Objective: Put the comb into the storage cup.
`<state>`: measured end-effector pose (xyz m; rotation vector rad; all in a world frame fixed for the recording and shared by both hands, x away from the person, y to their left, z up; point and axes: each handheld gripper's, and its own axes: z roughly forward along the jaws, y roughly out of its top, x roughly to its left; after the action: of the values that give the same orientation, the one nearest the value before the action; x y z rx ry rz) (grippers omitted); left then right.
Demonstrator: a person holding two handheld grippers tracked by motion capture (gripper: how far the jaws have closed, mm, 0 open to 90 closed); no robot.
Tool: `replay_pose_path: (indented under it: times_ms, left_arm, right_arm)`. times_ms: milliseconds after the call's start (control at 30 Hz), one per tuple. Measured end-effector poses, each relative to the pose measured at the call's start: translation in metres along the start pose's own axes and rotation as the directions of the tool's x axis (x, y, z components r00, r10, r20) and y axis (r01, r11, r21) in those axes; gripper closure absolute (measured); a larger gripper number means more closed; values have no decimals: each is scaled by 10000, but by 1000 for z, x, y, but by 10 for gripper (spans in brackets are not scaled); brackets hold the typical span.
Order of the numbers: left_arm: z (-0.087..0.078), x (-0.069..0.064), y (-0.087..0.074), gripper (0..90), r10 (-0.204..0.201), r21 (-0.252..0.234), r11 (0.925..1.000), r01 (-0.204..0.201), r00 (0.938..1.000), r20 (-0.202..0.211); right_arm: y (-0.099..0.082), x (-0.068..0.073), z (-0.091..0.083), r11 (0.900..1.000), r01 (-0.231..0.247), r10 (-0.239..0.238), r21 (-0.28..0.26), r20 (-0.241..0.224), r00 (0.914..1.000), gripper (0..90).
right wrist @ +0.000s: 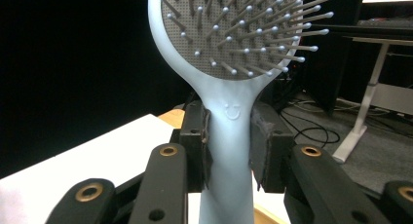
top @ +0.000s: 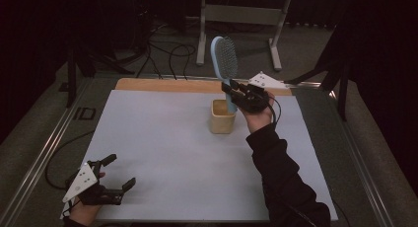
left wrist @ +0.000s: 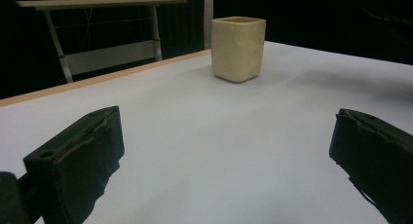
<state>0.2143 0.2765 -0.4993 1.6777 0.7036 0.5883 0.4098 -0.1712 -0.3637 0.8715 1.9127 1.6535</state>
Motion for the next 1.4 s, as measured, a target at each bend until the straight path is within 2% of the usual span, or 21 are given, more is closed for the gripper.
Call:
replay_pose_path:
  times_ms: [333,533,600,800,867,1400]
  left_arm:
    - [0,0,0,0,-10,-19,10000,10,10000,24]
    - [0,1,0,0,-52,-40,10000,52,10000,40]
    - [0,1,0,0,-55,-51,10000,56,10000,34]
    - [1,1,-1,0,-82,-52,10000,83,9999,60]
    - [1,0,-1,0,-71,-22,10000,71,9999,77]
    - [0,1,-1,0,-94,-37,9999,94,9999,84]
  right_arm:
    - [-2,-4,14,9992,-91,104,-389,334,9994,704]
    - [-13,-9,21,9966,-412,442,-710,411,9982,705]
    - [-18,-11,25,9957,-635,660,-667,364,9972,704]
    - [-31,-16,33,9964,-652,678,-539,492,9965,704]
    - [-34,-17,35,9957,-731,755,-571,407,9963,704]
    - [-56,-26,51,9980,-562,577,-278,571,9967,704]
